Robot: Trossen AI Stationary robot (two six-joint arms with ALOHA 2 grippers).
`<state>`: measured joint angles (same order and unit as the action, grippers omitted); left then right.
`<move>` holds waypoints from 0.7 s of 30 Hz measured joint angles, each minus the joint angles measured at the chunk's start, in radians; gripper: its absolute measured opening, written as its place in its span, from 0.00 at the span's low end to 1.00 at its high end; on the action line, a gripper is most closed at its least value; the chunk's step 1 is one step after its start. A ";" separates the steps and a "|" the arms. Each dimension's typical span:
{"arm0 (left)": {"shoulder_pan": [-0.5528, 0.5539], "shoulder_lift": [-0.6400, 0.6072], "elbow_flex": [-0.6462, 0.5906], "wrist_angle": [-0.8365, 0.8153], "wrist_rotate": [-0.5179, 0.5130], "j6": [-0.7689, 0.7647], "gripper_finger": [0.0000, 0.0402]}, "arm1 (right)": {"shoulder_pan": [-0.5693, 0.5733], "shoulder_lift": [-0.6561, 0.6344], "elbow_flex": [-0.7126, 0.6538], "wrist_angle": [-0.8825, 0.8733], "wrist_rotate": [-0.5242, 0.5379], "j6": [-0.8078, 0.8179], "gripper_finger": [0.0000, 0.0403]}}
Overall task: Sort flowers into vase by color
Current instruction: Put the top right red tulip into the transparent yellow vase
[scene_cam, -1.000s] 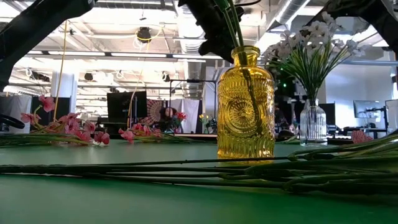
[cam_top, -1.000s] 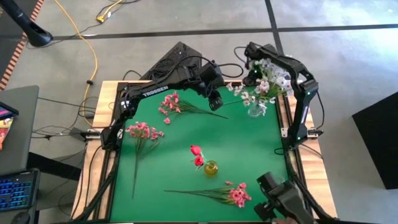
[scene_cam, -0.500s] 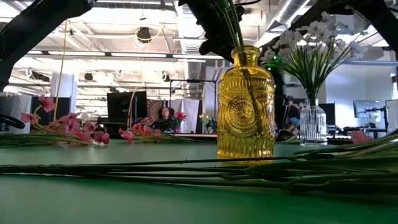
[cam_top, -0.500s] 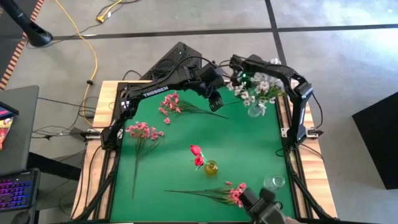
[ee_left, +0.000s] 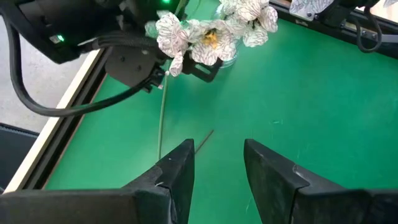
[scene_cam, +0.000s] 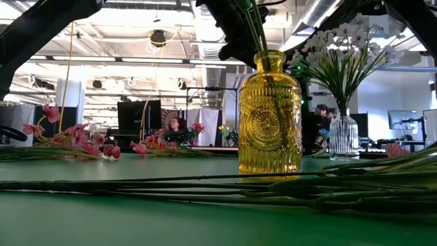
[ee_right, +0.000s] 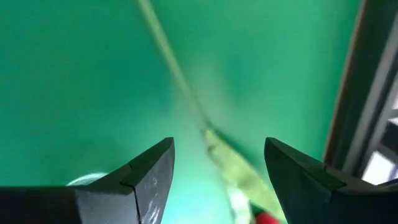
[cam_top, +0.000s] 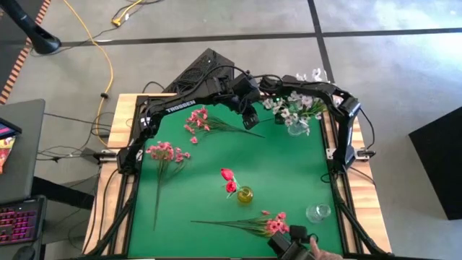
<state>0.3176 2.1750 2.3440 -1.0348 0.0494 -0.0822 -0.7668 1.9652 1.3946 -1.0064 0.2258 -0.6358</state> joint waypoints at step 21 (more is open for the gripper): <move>0.000 0.000 0.000 -0.007 -0.001 0.000 0.32 | 0.006 0.095 -0.025 0.018 -0.010 -0.076 0.60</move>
<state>0.3176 2.1750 2.3440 -1.0416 0.0483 -0.0822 -0.7608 2.0598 1.3692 -0.9880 0.2157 -0.7119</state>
